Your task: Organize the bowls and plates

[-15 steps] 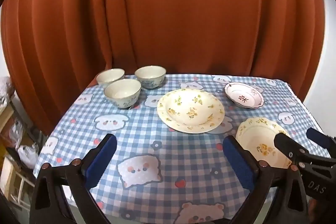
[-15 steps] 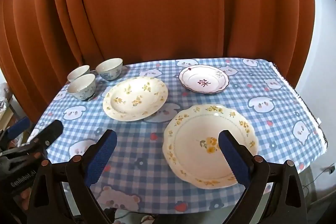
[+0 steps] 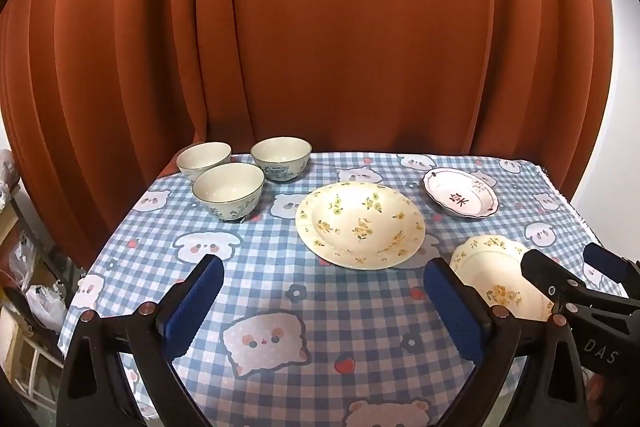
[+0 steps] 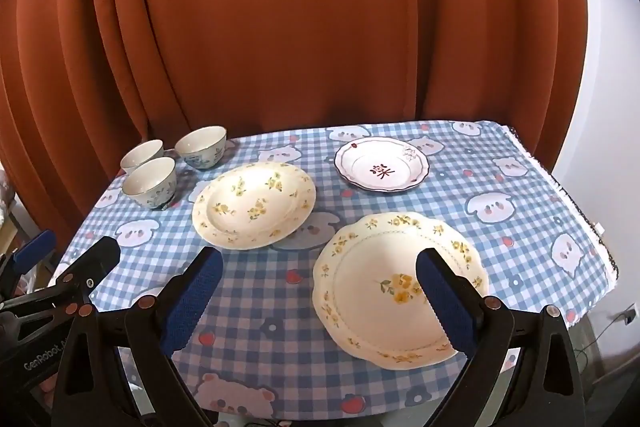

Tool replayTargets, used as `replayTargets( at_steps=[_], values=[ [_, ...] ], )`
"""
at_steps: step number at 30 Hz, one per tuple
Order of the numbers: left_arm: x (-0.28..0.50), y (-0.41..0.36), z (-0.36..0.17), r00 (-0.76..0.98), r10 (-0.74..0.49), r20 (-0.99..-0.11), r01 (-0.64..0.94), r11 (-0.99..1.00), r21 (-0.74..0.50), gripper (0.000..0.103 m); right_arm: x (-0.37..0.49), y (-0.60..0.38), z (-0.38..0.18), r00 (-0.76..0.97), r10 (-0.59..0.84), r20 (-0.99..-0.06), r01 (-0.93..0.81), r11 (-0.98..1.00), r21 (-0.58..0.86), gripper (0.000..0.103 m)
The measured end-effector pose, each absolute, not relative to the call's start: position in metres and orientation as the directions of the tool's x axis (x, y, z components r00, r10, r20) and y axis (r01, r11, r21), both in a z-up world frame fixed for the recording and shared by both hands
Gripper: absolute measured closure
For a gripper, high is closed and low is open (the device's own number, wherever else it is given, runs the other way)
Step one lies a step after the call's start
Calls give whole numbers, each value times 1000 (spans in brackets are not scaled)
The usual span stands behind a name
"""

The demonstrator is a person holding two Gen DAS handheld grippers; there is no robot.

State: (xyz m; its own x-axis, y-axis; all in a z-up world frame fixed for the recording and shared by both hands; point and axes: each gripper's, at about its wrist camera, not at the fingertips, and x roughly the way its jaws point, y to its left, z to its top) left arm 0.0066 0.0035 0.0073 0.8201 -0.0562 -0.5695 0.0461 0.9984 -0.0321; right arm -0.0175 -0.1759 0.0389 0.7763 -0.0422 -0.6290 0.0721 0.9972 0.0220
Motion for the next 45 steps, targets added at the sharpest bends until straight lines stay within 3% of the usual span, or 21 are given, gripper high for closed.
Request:
replayTargets(
  at_steps=[45],
  values=[
    [5,8,4,817,-70,-572,58,998,-39,3,-18,-169,40,769,-80,-634,100,995,-4,4]
  ],
)
